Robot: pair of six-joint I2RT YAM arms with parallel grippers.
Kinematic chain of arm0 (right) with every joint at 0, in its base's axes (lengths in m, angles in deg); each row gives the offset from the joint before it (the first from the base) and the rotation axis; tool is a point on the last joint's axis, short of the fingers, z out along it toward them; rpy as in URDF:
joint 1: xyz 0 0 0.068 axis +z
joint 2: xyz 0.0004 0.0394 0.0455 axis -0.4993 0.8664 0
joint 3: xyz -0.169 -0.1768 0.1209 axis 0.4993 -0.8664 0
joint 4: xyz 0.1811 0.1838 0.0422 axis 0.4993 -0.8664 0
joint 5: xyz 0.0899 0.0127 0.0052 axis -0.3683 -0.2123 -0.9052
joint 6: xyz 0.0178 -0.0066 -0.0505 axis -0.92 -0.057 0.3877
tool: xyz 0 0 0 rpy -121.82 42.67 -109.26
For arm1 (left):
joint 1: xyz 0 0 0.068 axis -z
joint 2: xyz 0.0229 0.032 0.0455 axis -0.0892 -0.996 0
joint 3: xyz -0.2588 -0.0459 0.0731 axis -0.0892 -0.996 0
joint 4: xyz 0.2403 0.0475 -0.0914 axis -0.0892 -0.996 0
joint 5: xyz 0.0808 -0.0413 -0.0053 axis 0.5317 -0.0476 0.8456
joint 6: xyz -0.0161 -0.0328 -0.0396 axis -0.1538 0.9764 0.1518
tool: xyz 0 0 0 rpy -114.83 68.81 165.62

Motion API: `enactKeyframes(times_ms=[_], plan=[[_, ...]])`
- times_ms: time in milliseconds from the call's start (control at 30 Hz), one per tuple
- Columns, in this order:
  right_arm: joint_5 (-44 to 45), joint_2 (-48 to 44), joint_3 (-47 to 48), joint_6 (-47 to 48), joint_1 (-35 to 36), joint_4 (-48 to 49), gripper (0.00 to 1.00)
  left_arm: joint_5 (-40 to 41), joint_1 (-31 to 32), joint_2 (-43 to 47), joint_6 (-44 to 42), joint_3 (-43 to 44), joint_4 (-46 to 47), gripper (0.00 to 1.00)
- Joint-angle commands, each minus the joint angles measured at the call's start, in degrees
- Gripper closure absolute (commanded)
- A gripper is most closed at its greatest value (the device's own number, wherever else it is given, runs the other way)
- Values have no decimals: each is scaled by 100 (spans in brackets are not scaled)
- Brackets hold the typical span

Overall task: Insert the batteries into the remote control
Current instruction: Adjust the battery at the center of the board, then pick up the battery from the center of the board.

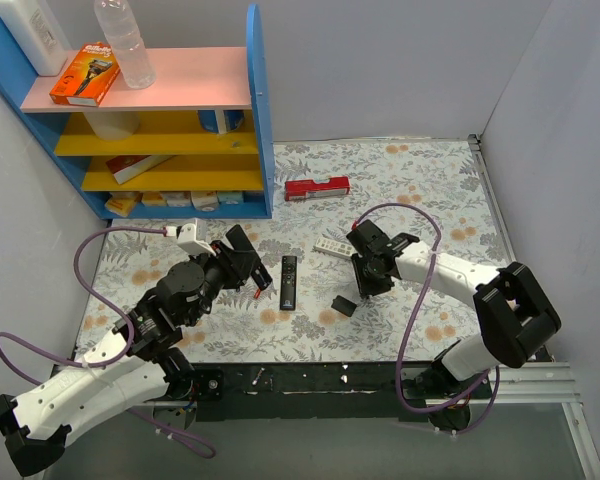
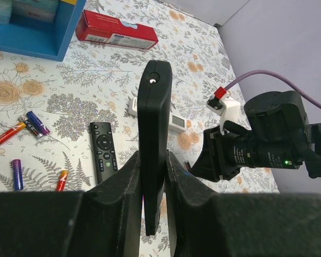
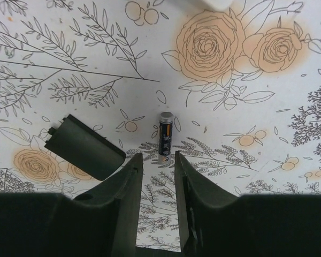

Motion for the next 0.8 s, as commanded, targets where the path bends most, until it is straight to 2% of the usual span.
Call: enactKeyframes(times_ms=[0,233,433,500,633,767], plan=[[-9,116,-80,97,-39,35,65,3,-10,5,-78,225,102,100],[-18,318,-211,106,-39,202,71,-84,-10,-12,-26,216,120,100],[17,371,-370,54,-39,159,75,-128,-10,-65,36,172,269,94],[26,354,-422,45,-39,124,81,-190,-10,-109,10,137,357,94],[87,205,-423,124,-31,10,95,-470,-10,-276,-17,-30,847,96],[131,-137,-89,439,-31,-368,99,-849,-10,-311,27,-539,1796,100]])
